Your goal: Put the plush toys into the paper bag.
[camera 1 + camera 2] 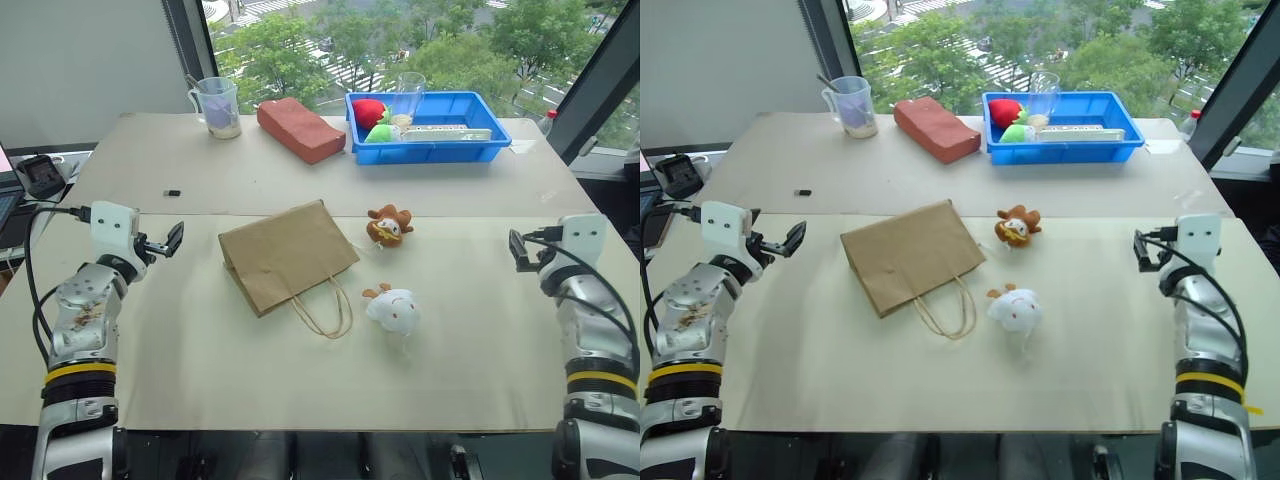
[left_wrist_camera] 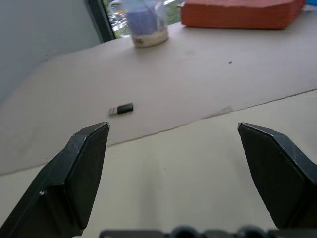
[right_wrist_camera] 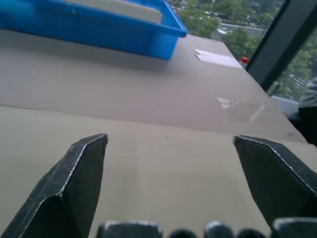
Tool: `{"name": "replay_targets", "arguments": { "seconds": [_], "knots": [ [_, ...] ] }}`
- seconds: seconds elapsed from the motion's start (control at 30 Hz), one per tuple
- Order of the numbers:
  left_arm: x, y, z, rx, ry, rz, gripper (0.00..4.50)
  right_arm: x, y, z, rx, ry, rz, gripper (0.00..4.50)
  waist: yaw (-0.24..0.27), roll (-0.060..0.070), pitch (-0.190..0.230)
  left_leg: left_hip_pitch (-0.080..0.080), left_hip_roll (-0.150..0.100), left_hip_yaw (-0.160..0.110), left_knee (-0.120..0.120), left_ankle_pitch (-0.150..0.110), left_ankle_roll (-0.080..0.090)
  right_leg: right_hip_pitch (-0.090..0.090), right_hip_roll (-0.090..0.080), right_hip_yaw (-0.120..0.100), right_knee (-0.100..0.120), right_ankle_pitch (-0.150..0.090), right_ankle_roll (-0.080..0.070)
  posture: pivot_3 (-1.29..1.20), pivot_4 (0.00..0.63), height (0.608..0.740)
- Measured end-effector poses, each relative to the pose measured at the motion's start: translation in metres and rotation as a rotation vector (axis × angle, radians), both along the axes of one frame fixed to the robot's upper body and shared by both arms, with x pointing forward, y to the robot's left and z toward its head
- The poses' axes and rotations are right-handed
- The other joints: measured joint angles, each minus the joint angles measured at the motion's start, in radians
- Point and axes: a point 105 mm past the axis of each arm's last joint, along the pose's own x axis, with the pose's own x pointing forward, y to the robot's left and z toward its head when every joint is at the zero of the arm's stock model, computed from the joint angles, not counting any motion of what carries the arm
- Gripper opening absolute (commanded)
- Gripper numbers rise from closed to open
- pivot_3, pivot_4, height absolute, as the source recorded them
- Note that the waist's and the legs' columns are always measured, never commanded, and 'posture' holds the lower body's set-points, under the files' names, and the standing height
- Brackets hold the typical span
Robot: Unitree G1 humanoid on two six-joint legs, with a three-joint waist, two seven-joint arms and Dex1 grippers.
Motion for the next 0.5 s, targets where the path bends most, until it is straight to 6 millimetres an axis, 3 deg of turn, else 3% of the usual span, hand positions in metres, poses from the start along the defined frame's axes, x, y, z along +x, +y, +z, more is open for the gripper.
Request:
{"name": "replay_targets", "arguments": {
  "seconds": [0.1, 0.2, 0.37, 0.5],
  "knots": [
    [-0.004, -0.032, 0.029, 0.103, -0.006, -0.221, 4.43, 0.0, 0.025, 0.034, -0.021, -0.037, 0.159, 4.5, 0.002, 0.0, 0.0, 0.0, 0.001, 0.0, 0.0, 0.0, 0.0, 0.0, 0.001, -0.001, 0.0, 0.0, 0.0, 0.0, 0.15, 0.74],
    [-0.016, -0.084, 0.053, 0.224, -0.022, -0.499, 4.43, -0.01, 0.074, 0.054, -0.012, -0.053, 0.393, 4.5, 0.005, 0.0, 0.0, 0.0, 0.002, 0.0, 0.0, 0.0, 0.001, 0.002, 0.001, -0.002, -0.001, 0.0, 0.0, 0.0, 0.15, 0.74],
    [-0.043, -0.144, 0.032, 0.348, 0.083, -0.87, 4.43, -0.044, 0.132, 0.033, -0.004, 0.087, 0.706, 4.5, 0.006, 0.0, 0.0, -0.003, 0.003, 0.0, 0.002, -0.002, 0.003, 0.002, 0.003, -0.003, 0.0, 0.0, 0.0, 0.0, 0.15, 0.74],
    [-0.057, -0.174, 0.019, 0.432, 0.103, -1.062, 4.43, -0.072, 0.158, 0.024, -0.037, 0.165, 0.869, 4.5, 0.006, 0.0, 0.0, -0.004, 0.002, 0.0, 0.004, -0.002, 0.003, 0.002, 0.003, -0.002, -0.002, 0.0, 0.0, 0.0, 0.15, 0.74]
  ]
}}
